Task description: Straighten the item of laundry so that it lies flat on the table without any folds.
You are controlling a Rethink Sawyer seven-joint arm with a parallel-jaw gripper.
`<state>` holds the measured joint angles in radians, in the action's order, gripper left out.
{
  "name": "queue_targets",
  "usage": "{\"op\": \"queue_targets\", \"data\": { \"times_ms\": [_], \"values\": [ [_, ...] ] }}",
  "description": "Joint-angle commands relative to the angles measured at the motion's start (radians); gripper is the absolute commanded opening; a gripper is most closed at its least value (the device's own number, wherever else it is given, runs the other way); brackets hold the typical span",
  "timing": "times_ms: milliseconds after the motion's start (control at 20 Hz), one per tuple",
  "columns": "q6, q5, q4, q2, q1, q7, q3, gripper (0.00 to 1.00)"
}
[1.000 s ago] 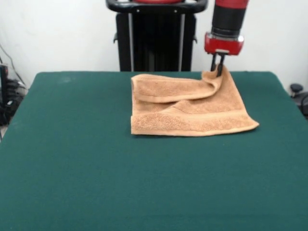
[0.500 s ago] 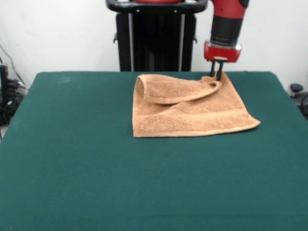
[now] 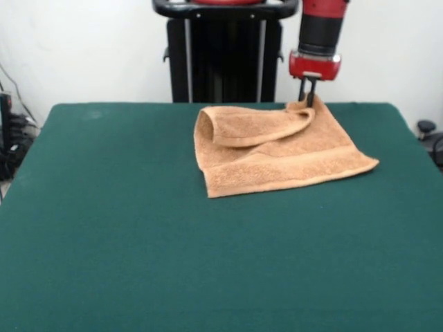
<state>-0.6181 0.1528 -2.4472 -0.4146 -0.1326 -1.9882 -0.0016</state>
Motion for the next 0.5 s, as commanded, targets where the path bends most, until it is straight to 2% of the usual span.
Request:
{"op": "queue_targets", "data": {
  "times_ms": [50, 200, 500],
  "values": [
    [-0.004, -0.049, -0.097, 0.042, 0.009, -0.281, 0.041, 0.0],
    [-0.019, -0.062, -0.111, 0.047, 0.001, -0.293, 0.033, 0.0],
    [-0.087, -0.085, -0.094, 0.117, -0.01, -0.319, 0.023, 0.0]
  ]
}}
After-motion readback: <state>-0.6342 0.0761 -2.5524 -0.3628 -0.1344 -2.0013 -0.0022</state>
